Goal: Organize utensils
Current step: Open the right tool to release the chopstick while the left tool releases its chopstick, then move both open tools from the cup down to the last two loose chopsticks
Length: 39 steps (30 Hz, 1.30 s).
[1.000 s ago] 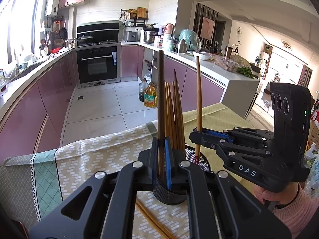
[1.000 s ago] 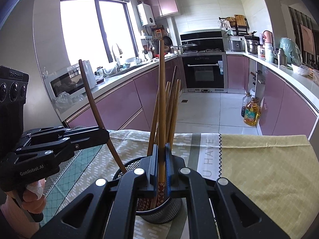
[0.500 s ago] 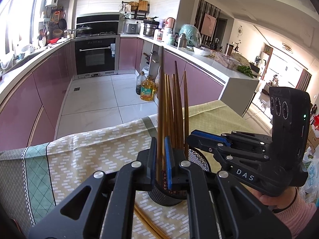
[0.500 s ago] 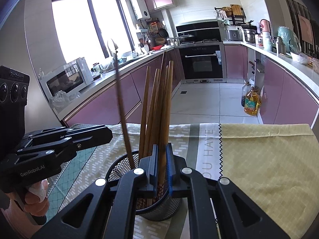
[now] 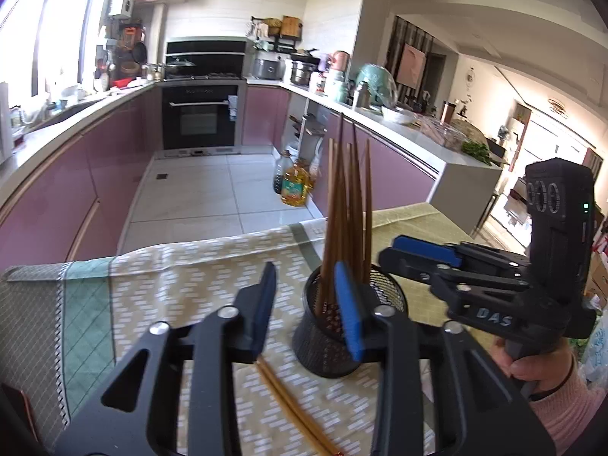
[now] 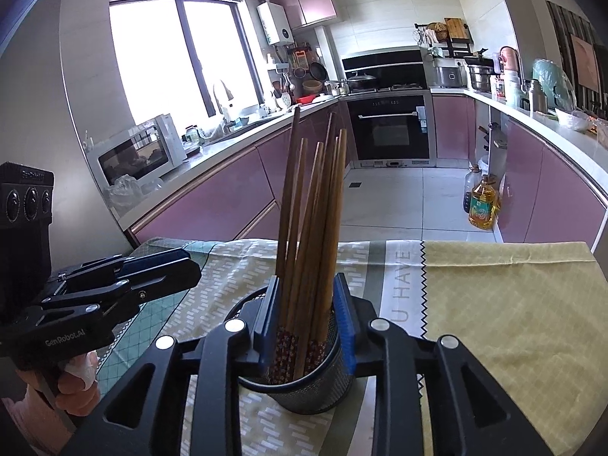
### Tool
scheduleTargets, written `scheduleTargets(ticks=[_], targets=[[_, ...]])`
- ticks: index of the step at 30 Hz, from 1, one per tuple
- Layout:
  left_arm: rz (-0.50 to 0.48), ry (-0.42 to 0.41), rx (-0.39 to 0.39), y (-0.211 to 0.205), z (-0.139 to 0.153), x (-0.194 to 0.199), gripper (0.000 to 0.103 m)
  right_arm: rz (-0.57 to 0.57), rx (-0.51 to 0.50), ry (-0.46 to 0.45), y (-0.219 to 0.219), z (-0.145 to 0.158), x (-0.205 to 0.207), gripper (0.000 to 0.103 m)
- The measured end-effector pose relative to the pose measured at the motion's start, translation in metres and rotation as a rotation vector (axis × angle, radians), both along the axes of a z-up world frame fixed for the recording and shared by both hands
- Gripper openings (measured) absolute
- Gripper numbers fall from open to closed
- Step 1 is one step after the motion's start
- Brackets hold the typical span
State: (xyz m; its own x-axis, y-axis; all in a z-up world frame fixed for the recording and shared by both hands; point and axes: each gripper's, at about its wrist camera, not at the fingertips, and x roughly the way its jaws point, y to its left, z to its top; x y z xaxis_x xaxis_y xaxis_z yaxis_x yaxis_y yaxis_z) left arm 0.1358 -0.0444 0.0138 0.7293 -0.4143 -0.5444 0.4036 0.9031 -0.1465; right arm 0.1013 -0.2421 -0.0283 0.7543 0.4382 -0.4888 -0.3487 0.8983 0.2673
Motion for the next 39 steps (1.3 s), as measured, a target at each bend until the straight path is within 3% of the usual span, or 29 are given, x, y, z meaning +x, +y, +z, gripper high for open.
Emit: scheduleTargets(ticks=[2,6,11,22,39], targets=[[0.022,-0.014,0.008,0.007,-0.002,-0.008,0.053,0.027,-0.002,-0.019,0.001,0.003,-0.011,0.038],[0.06,-0.018,0.047,0.02,-0.012,-0.023,0.067,0.105,-0.005,-0.043,0.008,0.004,-0.037,0.04],[0.104,0.022,0.087,0.037,-0.038,-0.041,0.081,0.192,-0.044,-0.008,0.024,-0.013,-0.058,0.049],[0.197,0.137,0.138,0.058,-0.09,-0.057,0.082,0.235,-0.132,0.199,0.063,-0.08,-0.059,0.05],[0.208,0.173,0.147,0.057,-0.105,-0.067,0.081,0.212,-0.212,0.241,0.084,-0.097,-0.059,0.041]])
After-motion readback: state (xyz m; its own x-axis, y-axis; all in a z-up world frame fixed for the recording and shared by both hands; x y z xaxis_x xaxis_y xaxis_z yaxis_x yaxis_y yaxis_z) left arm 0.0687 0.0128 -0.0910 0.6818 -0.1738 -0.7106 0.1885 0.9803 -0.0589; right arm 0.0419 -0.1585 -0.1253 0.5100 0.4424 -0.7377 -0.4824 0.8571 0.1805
